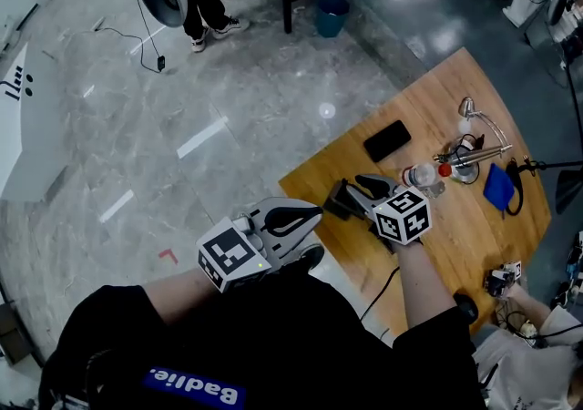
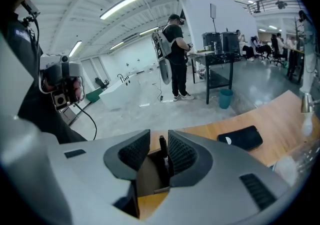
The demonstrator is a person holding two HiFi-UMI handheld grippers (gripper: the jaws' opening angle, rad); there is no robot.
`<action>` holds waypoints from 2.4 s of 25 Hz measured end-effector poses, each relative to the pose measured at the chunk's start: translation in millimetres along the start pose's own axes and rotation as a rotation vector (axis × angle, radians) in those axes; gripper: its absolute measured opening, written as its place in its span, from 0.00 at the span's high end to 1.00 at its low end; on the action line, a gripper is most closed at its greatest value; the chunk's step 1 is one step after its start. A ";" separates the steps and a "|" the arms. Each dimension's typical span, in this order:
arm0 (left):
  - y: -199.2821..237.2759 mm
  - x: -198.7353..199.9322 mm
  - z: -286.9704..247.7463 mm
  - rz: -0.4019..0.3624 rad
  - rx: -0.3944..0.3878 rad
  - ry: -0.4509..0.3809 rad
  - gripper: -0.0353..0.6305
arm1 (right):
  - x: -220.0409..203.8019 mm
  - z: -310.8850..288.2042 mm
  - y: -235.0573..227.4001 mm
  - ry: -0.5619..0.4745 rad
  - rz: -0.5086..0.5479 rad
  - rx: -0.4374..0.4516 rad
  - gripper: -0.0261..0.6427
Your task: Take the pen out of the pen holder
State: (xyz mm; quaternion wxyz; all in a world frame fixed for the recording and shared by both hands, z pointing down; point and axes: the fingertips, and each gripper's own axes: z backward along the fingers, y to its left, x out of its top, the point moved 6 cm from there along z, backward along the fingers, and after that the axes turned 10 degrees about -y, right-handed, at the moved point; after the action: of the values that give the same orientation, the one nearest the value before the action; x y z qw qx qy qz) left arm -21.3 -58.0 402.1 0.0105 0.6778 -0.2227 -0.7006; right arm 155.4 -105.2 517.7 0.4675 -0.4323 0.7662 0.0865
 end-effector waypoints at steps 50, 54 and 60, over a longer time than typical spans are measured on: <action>4.8 -8.1 10.9 0.030 0.032 -0.002 0.95 | -13.7 -29.5 -13.8 0.189 0.070 0.106 0.88; 1.7 -7.6 9.6 0.026 0.020 -0.002 0.95 | -10.4 -22.2 -11.8 0.169 0.059 0.101 0.89; -1.6 -5.8 4.8 0.018 -0.002 -0.002 0.95 | -3.1 -9.6 -12.6 0.124 0.027 0.086 0.89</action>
State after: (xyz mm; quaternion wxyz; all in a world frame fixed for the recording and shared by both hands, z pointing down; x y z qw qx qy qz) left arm -24.9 -53.3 407.0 0.0173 0.6752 -0.2283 -0.7012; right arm 159.3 -116.3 528.9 0.4363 -0.4059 0.8024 0.0328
